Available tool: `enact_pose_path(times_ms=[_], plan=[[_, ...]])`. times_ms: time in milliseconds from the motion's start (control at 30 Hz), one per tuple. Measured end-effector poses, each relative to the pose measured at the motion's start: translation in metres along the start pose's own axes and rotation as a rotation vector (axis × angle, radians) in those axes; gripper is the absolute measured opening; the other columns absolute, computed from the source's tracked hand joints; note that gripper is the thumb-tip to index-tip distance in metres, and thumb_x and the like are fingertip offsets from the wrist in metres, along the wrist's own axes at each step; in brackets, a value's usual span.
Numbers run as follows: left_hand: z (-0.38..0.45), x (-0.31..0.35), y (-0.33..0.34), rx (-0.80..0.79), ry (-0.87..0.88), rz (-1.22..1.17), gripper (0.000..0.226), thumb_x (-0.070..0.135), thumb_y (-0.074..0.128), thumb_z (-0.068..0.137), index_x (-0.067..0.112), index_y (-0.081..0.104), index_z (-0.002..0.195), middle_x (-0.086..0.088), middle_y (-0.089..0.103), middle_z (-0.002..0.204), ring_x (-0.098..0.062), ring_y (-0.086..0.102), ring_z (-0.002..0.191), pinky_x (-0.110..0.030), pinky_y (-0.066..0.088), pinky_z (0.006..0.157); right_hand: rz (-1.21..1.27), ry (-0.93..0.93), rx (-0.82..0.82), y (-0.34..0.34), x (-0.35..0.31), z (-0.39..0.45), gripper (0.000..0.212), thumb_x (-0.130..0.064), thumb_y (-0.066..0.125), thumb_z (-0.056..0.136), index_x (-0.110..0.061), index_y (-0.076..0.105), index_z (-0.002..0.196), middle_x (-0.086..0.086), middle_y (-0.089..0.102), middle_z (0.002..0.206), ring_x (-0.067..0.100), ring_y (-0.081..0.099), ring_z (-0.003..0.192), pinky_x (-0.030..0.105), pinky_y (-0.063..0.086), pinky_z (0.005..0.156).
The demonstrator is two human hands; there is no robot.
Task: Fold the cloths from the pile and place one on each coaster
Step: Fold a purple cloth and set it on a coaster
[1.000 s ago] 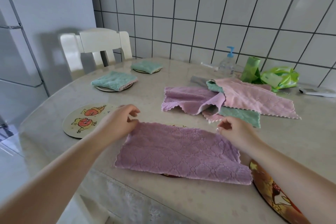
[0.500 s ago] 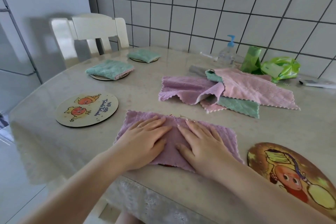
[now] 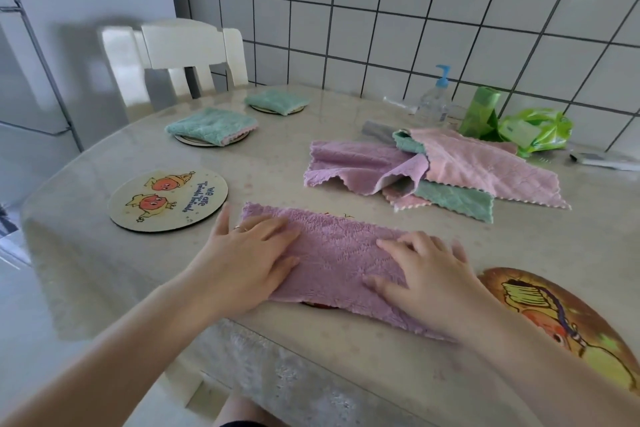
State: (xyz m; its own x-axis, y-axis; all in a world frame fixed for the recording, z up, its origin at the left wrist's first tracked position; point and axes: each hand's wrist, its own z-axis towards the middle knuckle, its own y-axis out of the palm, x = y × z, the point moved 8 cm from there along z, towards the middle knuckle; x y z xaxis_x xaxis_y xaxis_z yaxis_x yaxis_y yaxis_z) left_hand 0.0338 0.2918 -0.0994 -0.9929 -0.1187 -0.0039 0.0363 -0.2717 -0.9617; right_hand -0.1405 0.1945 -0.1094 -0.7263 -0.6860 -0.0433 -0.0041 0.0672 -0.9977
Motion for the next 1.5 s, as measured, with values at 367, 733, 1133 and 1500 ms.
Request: enact_pose_path(times_ms=[367, 733, 1133, 1500], plan=[[-0.030, 0.066, -0.016, 0.161, 0.240, -0.280, 0.015, 0.036, 0.060, 0.078, 0.039, 0.067, 0.091, 0.023, 0.063, 0.089, 0.000, 0.060, 0.085, -0.019, 0.045, 0.083, 0.293, -0.018, 0.119, -0.020, -0.028, 0.083, 0.025, -0.025, 0.058, 0.088, -0.019, 0.068, 0.110, 0.002, 0.068, 0.114, 0.020, 0.060, 0.105, 0.033, 0.048, 0.091], [-0.029, 0.067, -0.015, 0.103, 0.214, -0.245, 0.011, 0.025, 0.060, 0.083, 0.033, 0.063, 0.090, 0.016, 0.064, 0.088, -0.009, 0.060, 0.085, -0.031, 0.051, 0.081, 0.191, -0.112, 0.000, -0.023, -0.035, 0.087, 0.013, -0.026, 0.054, 0.090, -0.020, 0.058, 0.100, 0.002, 0.065, 0.108, 0.020, 0.058, 0.098, 0.030, 0.044, 0.079], [-0.034, 0.029, -0.019, 0.046, 0.160, -0.373, 0.016, 0.038, 0.040, 0.087, 0.039, 0.056, 0.091, 0.024, 0.054, 0.096, 0.007, 0.045, 0.098, -0.022, 0.035, 0.097, 0.459, -0.154, -0.128, -0.032, -0.014, 0.065, 0.011, -0.027, 0.055, 0.091, -0.026, 0.049, 0.100, -0.004, 0.055, 0.082, 0.012, 0.049, 0.065, 0.027, 0.040, 0.060], [-0.054, -0.001, -0.016, 0.016, -0.010, -0.425, 0.038, 0.024, 0.065, 0.078, 0.047, 0.050, 0.104, 0.031, 0.045, 0.108, 0.002, 0.056, 0.073, -0.021, 0.048, 0.068, 0.891, -0.067, -0.246, -0.001, -0.001, 0.032, 0.032, -0.037, 0.064, 0.082, -0.034, 0.057, 0.113, 0.005, 0.067, 0.103, 0.013, 0.060, 0.086, 0.030, 0.046, 0.076]])
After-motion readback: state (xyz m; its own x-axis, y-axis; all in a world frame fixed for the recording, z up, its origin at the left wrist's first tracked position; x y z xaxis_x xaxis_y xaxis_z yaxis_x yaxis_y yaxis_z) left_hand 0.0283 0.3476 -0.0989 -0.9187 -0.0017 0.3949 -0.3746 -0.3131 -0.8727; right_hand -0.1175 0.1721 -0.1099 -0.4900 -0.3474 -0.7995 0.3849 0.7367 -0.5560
